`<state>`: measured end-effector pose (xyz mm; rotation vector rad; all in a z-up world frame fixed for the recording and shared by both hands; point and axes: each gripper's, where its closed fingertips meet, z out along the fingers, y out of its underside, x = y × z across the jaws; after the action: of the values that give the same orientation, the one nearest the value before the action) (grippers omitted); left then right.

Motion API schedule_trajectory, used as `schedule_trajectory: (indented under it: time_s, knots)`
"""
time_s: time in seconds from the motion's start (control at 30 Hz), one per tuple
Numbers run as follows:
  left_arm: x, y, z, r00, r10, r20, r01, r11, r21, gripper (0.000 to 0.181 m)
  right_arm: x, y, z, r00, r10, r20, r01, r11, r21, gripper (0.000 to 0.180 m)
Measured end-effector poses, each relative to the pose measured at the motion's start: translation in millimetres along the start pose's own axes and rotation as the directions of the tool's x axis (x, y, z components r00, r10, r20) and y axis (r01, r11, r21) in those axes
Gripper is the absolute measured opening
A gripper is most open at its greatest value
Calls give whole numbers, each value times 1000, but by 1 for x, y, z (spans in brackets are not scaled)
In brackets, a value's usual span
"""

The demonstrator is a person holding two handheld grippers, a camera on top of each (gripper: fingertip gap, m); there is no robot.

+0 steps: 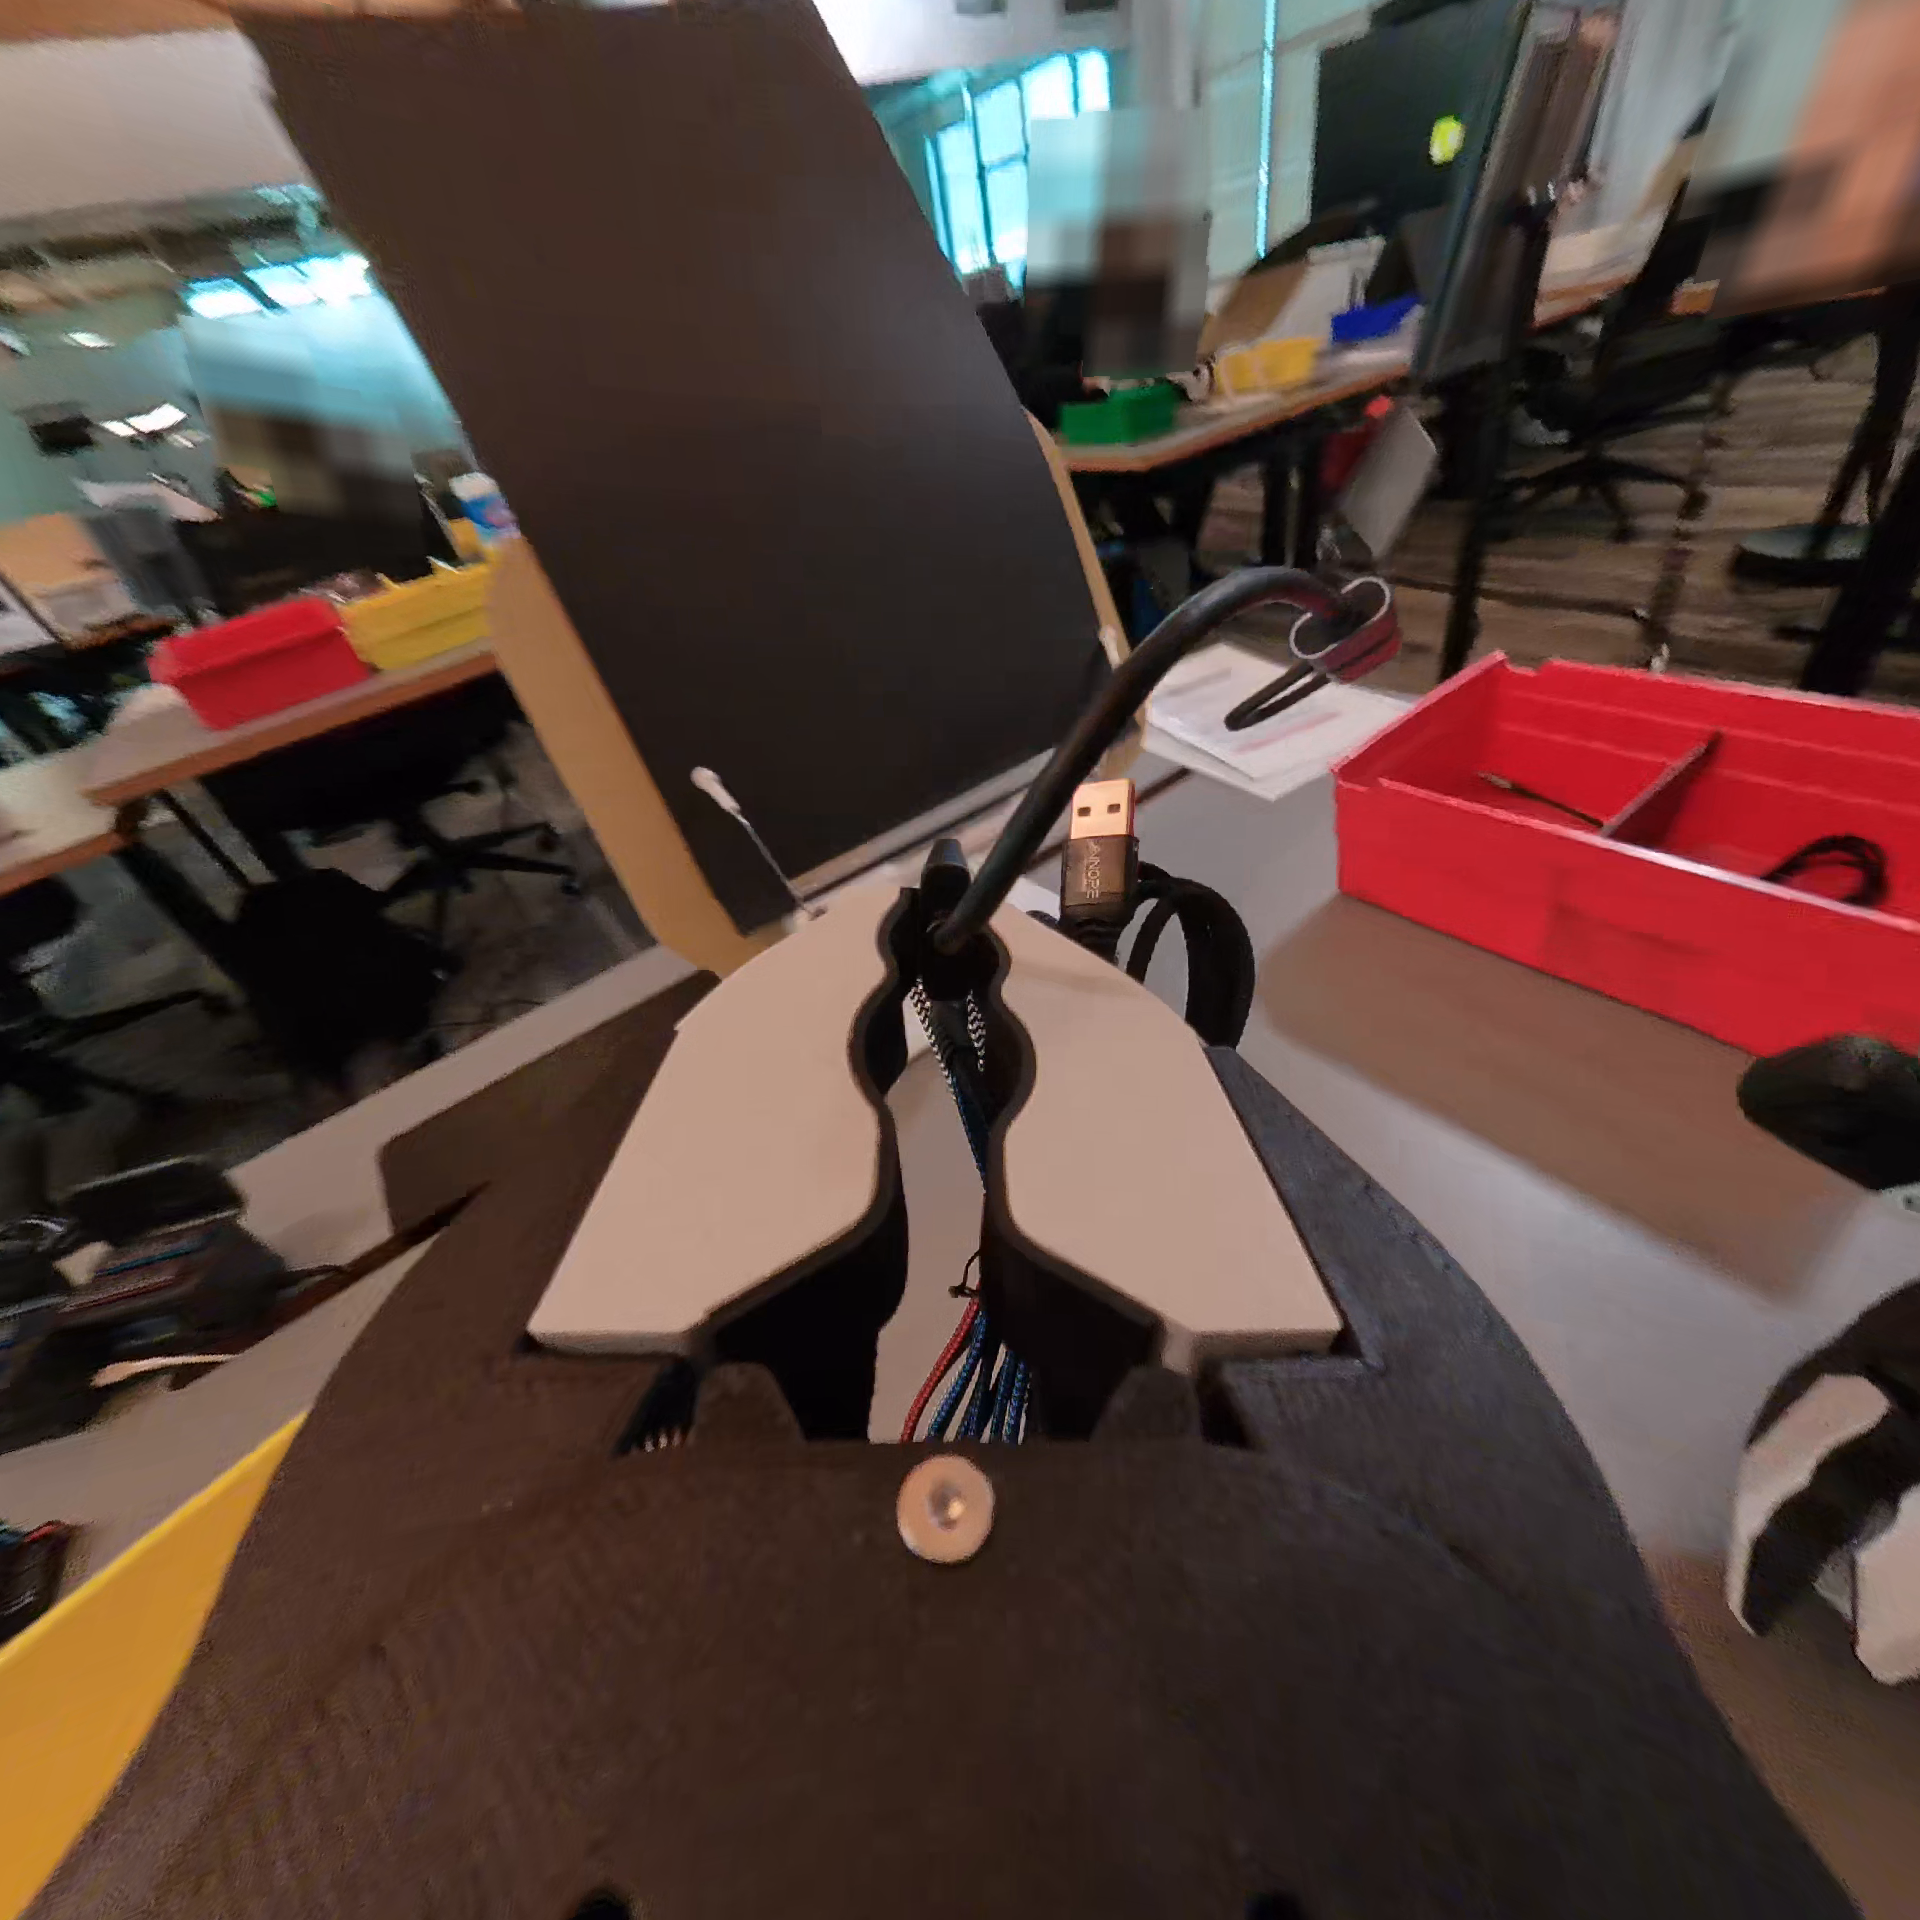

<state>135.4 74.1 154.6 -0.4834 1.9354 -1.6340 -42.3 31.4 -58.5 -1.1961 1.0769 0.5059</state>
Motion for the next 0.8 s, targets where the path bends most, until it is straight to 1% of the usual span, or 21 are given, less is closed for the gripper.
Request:
schedule_trajectory:
  time_s: [0.1,0.2,0.3,0.4,0.47,0.5,0.53,0.6,0.63,0.67,0.7,0.73,0.8]
  knots:
    - [26,27,29,998,39,-47,-44,992,-115,10,0,-15,-10,992,-110,-62,113,992,58,26]
    - [55,60,55,986,135,-93,-155,955,-255,10,2,-41,-29,961,-225,-160,249,956,154,27]
    - [88,93,76,961,231,-151,-272,888,-371,10,1,-72,-58,905,-316,-284,390,882,263,31]
    - [126,119,91,939,242,-243,-327,847,-418,9,-9,-92,-80,826,-409,-388,535,784,314,34]
    - [152,132,97,923,223,-314,-347,837,-424,9,-17,-99,-89,740,-485,-467,648,702,296,34]
    - [164,137,99,913,217,-346,-359,830,-427,9,-25,-103,-95,681,-528,-507,712,639,290,33]
    - [173,142,100,900,221,-375,-380,819,-429,9,-35,-108,-103,607,-570,-554,782,551,291,35]
    - [190,154,101,876,217,-432,-413,799,-436,10,-54,-117,-119,432,-616,-659,898,356,257,41]
    - [196,158,102,871,204,-447,-412,799,-438,10,-56,-119,-124,351,-620,-701,933,292,209,41]
    - [200,161,103,869,194,-454,-406,804,-434,10,-52,-121,-126,288,-624,-726,952,265,151,40]
    - [203,162,104,869,188,-458,-403,806,-433,11,-44,-120,-124,248,-636,-731,958,271,89,40]
    - [205,164,105,868,186,-460,-404,805,-436,11,-33,-120,-120,231,-644,-729,953,300,38,42]
    - [206,164,105,867,184,-463,-404,803,-438,12,-11,-118,-114,237,-636,-735,924,381,-32,48]
